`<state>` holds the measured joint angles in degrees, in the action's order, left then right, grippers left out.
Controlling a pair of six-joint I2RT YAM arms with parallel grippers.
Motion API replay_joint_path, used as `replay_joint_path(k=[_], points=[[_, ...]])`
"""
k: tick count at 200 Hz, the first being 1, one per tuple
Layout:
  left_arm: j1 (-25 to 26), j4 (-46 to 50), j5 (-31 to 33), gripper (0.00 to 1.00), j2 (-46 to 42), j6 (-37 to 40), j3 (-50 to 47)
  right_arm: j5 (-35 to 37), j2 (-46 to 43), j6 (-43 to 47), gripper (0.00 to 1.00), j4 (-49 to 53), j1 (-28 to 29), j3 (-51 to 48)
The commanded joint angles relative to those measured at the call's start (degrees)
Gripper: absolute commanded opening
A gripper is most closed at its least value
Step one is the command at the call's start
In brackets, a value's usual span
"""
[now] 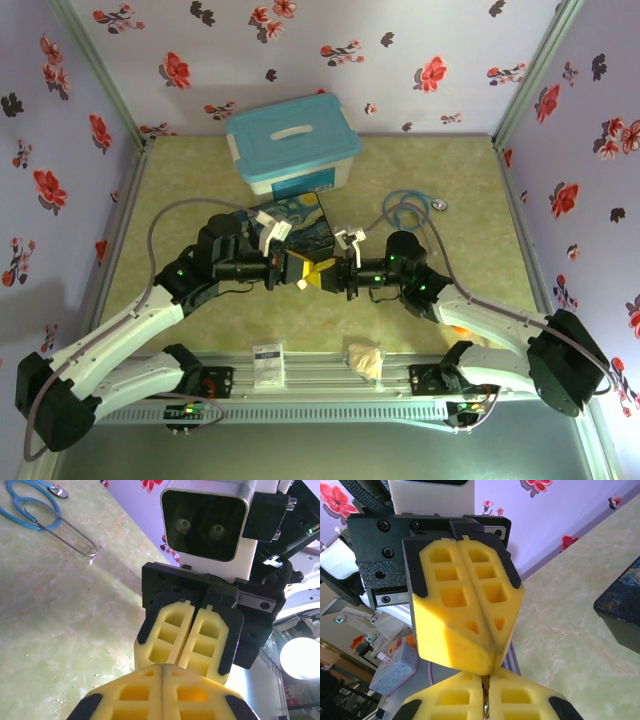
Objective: Unlock the padlock with the key
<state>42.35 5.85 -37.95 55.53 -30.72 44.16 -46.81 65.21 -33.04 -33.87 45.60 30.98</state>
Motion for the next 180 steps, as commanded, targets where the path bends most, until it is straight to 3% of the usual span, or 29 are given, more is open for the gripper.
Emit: replay_joint_path(k=[1, 19, 24, 31, 35, 54, 71, 91, 119, 180], points=[[-0.38, -2.87, -1.33, 0.00, -0.43, -0.13, -0.93, -2.32, -0.48, 0.58, 0.05, 0.87, -0.32, 0.69], [-0.42, -3.81, -1.33, 0.01, 0.02, -0.76, -1.10, -1.69, -0.59, 0.47, 0.01, 0.56, -0.33, 0.42], [-0.42, -3.91, -1.20, 0.13, 0.24, -0.81, -1.10, -1.37, -0.63, 0.47, 0.00, 0.47, -0.29, 0.32], [-0.51, -3.92, -0.69, 0.38, 0.28, -0.99, -1.09, -0.91, -0.65, 0.56, 0.00, 0.55, -0.29, 0.22], [-0.56, -3.94, 0.01, 0.47, 0.28, -1.07, -1.14, -0.72, -0.65, 0.61, 0.00, 0.65, -0.33, 0.20], [-0.60, -5.58, 7.61, 0.73, -1.73, -3.60, -2.42, 2.06, -0.54, 1.32, 0.00, 2.32, -0.32, -0.13], [-0.60, -13.64, 17.07, 0.99, -5.33, -12.20, -7.86, 6.92, -0.96, 2.90, 0.00, 6.00, -0.34, -1.03], [0.31, -18.50, 28.19, 1.00, -8.01, -21.80, -14.36, 13.95, -1.23, 4.07, 0.00, 11.43, -0.99, -1.56], [5.75, -16.50, 39.50, 1.00, -6.70, -25.07, -18.99, 23.57, -0.94, 5.48, 0.00, 20.34, -1.87, -1.01], [13.56, -23.02, 57.36, 1.00, 0.64, -29.72, -26.67, 25.36, 0.45, 5.21, 0.00, 21.66, -2.01, -2.15]])
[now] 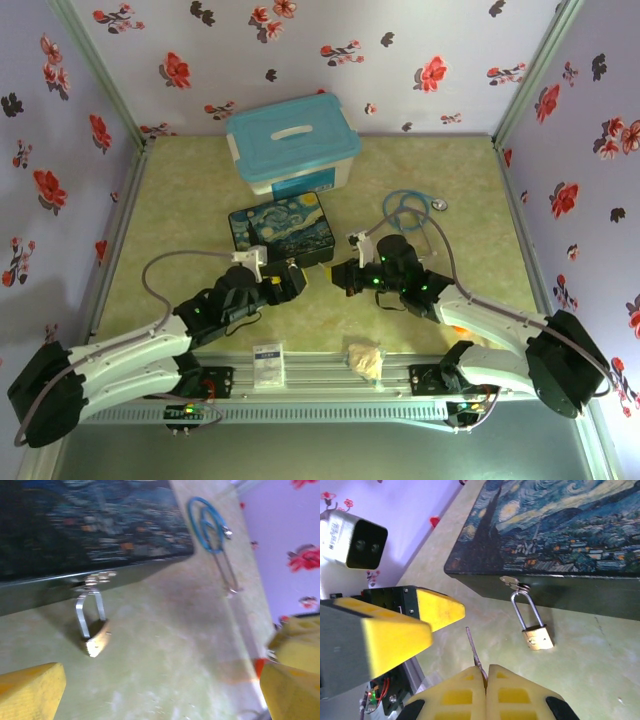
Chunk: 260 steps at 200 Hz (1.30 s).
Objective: Unlock the padlock with the key
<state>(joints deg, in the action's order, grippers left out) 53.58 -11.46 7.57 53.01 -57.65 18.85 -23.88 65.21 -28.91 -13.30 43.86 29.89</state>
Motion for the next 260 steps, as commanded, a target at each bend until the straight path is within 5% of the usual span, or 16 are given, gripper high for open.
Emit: replay_joint_path(k=[1, 64, 137, 156, 197, 260], points=[[2.41, -5.82, 12.06, 1.00, 3.46, -2.76, -1.36, 2.43, 0.45, 1.06, 0.00, 1.05, -0.26, -1.10], [3.98, -24.52, 16.33, 0.75, 21.65, -3.86, -3.94, 3.14, -1.20, 0.77, 0.00, 1.10, -0.27, -3.22], [4.25, -39.47, 15.19, 0.59, 38.00, -5.55, -3.71, 4.26, -2.73, 0.96, 0.00, 1.65, -0.26, -5.10], [4.33, -39.66, 14.39, 0.49, 40.60, -5.29, -2.22, 4.12, -2.65, 1.07, 0.00, 1.92, -0.31, -5.27], [5.20, -38.43, 13.58, 0.47, 45.49, -6.94, 0.63, 4.41, -3.18, 1.14, 0.00, 2.65, -0.26, -5.54], [5.57, -35.02, 12.30, 0.17, 45.73, -4.37, 2.49, -2.06, 2.98, -3.34, 0.00, -3.65, -0.31, -6.29]])
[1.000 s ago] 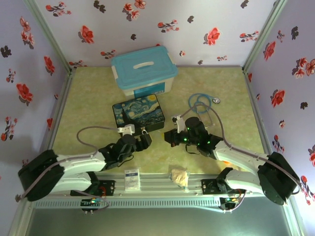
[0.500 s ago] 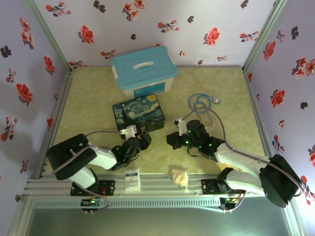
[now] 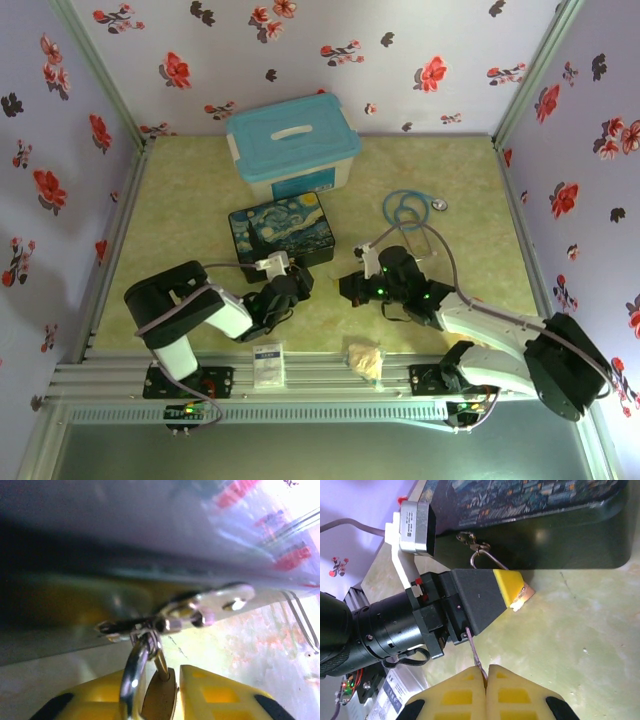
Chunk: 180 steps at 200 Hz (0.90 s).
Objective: Unlock the padlock with the key
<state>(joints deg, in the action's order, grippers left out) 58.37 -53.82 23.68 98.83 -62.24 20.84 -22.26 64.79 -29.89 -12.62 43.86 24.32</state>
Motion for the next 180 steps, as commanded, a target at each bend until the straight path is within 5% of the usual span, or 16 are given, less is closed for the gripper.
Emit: replay_joint_path(k=[1, 62, 123, 180], points=[[0.78, 7.47, -3.82, 0.17, -0.24, 0.29, 0.51, -3.76, 3.54, -2.49, 0.00, -4.42, -0.33, -0.74], [0.70, 12.61, -6.43, 0.07, -7.80, 0.87, -0.01, -7.49, 12.62, -4.47, 0.00, -6.14, -0.35, 1.86], [-2.12, 1.27, -15.20, 0.00, -7.80, -5.80, -3.40, -16.81, 22.93, -8.96, 0.00, -13.15, -0.89, 3.22], [-2.47, 2.14, -16.48, 0.00, -10.49, -4.84, -3.35, -22.87, 25.63, -9.57, 0.00, -17.25, -5.00, 1.41]])
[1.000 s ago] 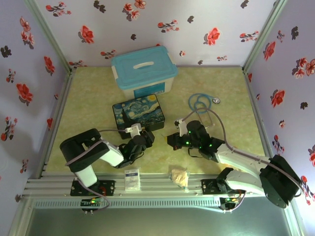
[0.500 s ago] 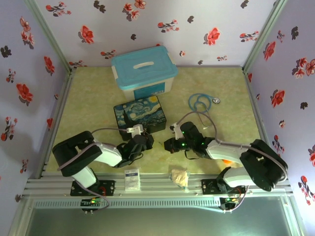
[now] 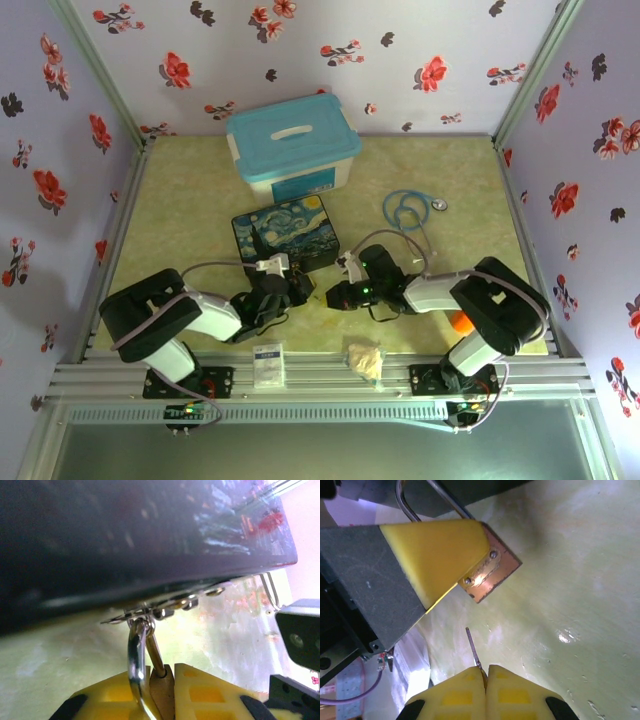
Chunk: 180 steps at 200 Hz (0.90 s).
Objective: Unlock the padlock with the key
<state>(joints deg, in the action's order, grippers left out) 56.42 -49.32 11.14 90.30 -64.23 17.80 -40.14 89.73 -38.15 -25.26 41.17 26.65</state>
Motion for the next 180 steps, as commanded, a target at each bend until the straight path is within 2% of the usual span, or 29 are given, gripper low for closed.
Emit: replay_joint_path(k=[1, 42, 100, 180], points=[[-0.53, -2.40, -3.93, 0.00, -1.97, -2.84, -0.31, -5.19, 0.79, -1.26, 0.00, -4.71, -2.40, -1.00], [-0.75, -5.42, -4.26, 0.00, -2.57, -2.72, -2.41, -9.69, 3.81, -2.98, 0.00, -8.44, -4.10, -0.97], [-1.05, -8.64, -5.06, 0.00, -2.01, -3.53, -2.97, -11.11, 8.13, -3.75, 0.00, -10.58, -4.67, -0.18], [-1.05, -11.23, -6.30, 0.00, -1.42, -3.63, -3.20, -13.38, 13.62, -12.46, 0.00, -26.45, -5.54, -1.33]])
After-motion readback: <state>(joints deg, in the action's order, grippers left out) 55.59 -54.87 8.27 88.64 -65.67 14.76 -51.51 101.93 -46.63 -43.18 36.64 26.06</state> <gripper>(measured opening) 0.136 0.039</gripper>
